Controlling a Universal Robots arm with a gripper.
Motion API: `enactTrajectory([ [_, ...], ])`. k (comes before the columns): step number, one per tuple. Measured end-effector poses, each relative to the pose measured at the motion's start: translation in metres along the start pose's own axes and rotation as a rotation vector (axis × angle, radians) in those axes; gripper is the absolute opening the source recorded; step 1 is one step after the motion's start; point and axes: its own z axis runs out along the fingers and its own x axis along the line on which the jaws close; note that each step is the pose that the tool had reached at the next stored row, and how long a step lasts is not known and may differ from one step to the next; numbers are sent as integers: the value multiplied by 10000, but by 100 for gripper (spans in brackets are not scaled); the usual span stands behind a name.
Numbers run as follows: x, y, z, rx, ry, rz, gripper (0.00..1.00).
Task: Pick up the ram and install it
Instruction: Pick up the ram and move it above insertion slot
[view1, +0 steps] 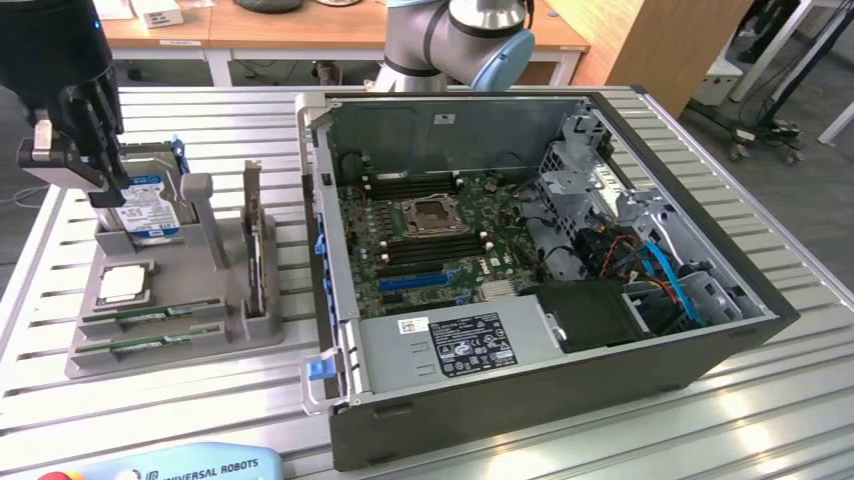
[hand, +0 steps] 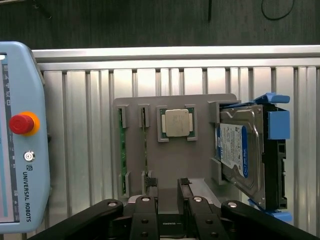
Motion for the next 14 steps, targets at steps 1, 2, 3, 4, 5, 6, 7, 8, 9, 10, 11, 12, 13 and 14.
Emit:
enactTrajectory([
  [1,0,0,0,0,0,0,29],
  [2,0,0,0,0,0,0,29],
  [3,2,0,1,2,-1,0,29],
  [4,6,-1,2,2,-1,-2,29],
  [5,11,-1,1,2,-1,-2,29],
  [6,15,-1,0,1,0,-1,29],
  [7,21,-1,0,0,0,0,29],
  [8,25,-1,0,0,-1,0,29],
  [9,31,-1,0,0,0,0,29],
  [10,37,-1,0,1,0,0,29],
  [11,45,-1,0,0,0,0,29],
  [12,54,-1,0,1,0,0,29],
  [13,65,-2,0,0,0,0,29],
  [14,77,-2,0,1,-1,0,29],
])
